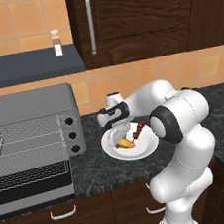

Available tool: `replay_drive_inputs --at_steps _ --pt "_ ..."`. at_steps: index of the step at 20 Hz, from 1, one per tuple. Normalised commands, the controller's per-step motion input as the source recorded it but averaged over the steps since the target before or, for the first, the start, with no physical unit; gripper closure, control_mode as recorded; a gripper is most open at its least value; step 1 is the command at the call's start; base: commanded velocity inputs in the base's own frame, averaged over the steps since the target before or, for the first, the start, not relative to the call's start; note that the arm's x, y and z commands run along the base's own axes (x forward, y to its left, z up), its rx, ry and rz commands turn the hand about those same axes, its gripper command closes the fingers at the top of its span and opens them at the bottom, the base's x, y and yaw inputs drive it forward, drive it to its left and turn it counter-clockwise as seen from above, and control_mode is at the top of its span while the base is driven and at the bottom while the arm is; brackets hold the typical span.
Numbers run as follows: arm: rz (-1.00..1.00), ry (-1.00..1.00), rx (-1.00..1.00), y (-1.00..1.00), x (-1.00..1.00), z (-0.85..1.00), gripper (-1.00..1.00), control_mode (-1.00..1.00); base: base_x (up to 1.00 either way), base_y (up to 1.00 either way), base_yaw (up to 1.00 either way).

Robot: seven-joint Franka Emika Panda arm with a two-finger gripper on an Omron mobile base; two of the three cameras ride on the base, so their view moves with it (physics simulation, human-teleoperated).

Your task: Pick up the kebab skewer and baguette bread, and place them inside the toaster oven. Close the toaster oven door and start by setting the timer.

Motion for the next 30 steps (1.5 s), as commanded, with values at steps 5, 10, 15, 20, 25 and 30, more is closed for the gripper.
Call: replay_drive_inputs --at_steps 5,10,15,20,25,30 --pt "-0.01 0.00 0.03 0.60 -0.59 0.91 1.00 -1.00 0.00 0.00 0.00" --pt "-0.20 0.00 0.05 0.91 -0.77 0.40 1.00 -1.00 0.00 0.00 0.00" --pt "-0.34 0.00 0.01 1.00 -0.54 0.13 1.00 -1.00 0.00 0.00 0.00" --pt "-0.27 0.14 0.00 1.00 -0.09 0.15 1.00 -1.00 0.00 0.00 0.00" --pt "-0.31 0.14 0.00 1.00 0.06 0.05 1.00 -1.00 0.00 0.00 0.00" --pt "-0.18 0.19 -0.04 0.97 0.48 0.01 1.00 -1.00 0.00 0.00 0.00"
